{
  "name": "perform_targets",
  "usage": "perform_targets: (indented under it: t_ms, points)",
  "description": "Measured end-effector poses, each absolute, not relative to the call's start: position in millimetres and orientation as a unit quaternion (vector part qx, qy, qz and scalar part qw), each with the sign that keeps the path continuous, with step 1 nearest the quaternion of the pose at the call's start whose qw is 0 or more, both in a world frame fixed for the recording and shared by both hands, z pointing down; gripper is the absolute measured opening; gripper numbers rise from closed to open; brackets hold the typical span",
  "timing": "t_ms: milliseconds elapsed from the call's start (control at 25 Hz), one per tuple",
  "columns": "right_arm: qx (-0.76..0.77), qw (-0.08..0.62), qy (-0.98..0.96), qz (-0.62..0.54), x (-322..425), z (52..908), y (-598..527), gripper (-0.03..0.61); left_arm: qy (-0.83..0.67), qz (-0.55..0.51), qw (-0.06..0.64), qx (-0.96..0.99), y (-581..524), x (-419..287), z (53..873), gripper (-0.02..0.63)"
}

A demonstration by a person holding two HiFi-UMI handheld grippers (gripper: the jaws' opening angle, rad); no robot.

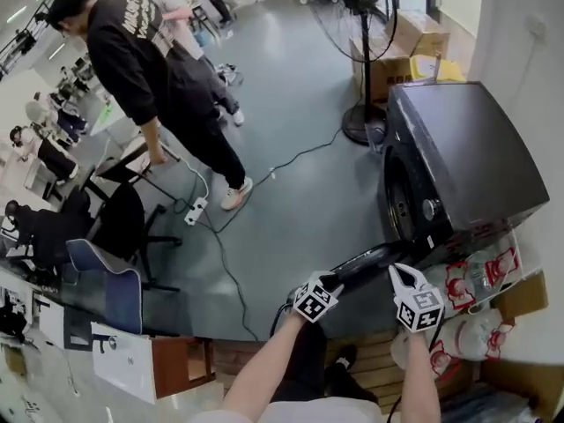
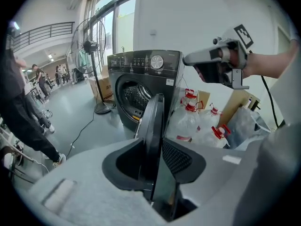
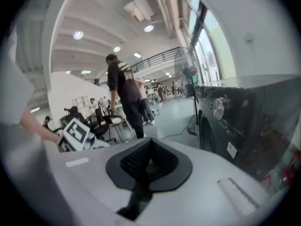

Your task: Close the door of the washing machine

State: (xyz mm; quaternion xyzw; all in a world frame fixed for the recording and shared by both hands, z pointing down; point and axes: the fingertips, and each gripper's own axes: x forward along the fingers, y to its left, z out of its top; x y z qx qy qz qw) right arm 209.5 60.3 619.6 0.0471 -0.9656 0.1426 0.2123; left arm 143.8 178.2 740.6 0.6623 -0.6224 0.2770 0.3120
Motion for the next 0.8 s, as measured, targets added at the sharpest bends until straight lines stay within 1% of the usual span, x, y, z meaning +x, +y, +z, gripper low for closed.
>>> perform_targets:
  t_ms: [40,80,280,360,520,680,760,800]
  points:
    - [0.051,0.201,-0.965,0.158,204.2,617.0,54.5,0.001,-0.621,0.275,0.314,0.663,177.4,145.7,741.8,0.129]
    - [0.04,0.204,-0.966,0.153,197.3,617.8,54.6,0.002,-0.62,0.272,0.315,0.665,176.6,146.5,742.0,0.13]
    - [-0.126,0.297,-0.946,-0.011,165.1,645.7,94.4,0.002,-0.61,0.263,0.323,0.674,182.2,143.9,737.8,0.132]
    - [-0.18,0.316,-0.93,-0.049,159.1,654.7,103.1,0.003,-0.611,0.257,0.326,0.674,183.7,142.0,736.9,0.133]
    - [-0.252,0.33,-0.905,-0.086,150.0,663.4,110.2,0.003,-0.615,0.25,0.326,0.674,183.6,137.9,736.9,0.132]
    - [-0.314,0.343,-0.874,-0.139,147.3,669.0,123.1,0.043,-0.61,0.239,0.318,0.686,180.1,130.6,736.5,0.133]
    - [-0.333,0.352,-0.862,-0.15,150.0,676.1,127.0,0.114,-0.602,0.24,0.32,0.691,180.8,131.1,736.9,0.132]
    - [-0.34,0.356,-0.857,-0.154,151.6,679.8,128.4,0.131,-0.598,0.24,0.321,0.694,181.2,131.4,737.0,0.132]
